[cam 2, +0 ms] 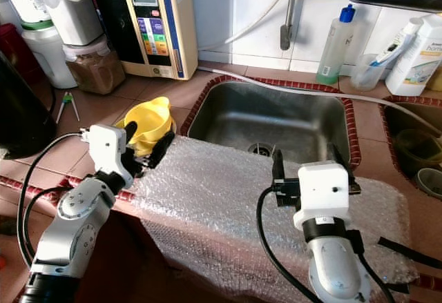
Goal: Kitchen organization
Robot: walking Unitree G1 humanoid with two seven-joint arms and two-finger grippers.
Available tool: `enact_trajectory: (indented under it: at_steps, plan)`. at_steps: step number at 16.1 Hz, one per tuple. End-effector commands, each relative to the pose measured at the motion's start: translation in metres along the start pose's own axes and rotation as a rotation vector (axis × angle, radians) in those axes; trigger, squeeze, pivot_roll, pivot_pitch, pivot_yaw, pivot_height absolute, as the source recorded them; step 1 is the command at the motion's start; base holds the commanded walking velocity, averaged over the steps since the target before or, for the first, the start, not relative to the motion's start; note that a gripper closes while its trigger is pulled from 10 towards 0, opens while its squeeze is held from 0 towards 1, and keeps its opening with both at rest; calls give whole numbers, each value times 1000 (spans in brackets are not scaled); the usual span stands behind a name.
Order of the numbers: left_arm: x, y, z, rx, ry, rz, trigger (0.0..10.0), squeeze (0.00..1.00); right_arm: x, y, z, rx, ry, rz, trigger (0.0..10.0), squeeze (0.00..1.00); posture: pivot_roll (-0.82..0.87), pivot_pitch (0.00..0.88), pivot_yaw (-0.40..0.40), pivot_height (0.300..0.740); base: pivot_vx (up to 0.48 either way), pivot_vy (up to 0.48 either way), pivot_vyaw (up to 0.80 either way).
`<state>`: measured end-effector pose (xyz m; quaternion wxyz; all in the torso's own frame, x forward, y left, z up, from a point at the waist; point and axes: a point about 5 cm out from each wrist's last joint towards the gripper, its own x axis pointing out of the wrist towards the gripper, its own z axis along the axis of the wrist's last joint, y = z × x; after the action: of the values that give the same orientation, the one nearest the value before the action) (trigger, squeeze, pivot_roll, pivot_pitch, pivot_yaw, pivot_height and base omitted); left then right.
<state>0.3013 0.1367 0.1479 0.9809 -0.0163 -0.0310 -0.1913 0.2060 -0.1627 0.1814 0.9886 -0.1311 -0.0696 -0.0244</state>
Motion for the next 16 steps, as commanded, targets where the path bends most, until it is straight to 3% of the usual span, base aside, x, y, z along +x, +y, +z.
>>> enact_trajectory:
  at_steps: [1, 5, 16]
  plan:
    - [-1, -1, 3, 5, -3, -9, 10000, 0, -2, 0, 6, 4, -26, -1, 10000, 0, -102, 42, 64, 740, 0, 0, 0]
    - [-1, -2, 2, -1, 0, -14, 10000, 0, -2, 0, 5, 5, -23, 0, 10000, 0, -104, 42, 66, 740, 0, 0, 0]
    - [0, -4, 1, -3, 4, -24, 10000, 0, 0, 0, 3, 4, -18, 8, 10000, 0, -101, 34, 65, 740, 263, 0, 0]
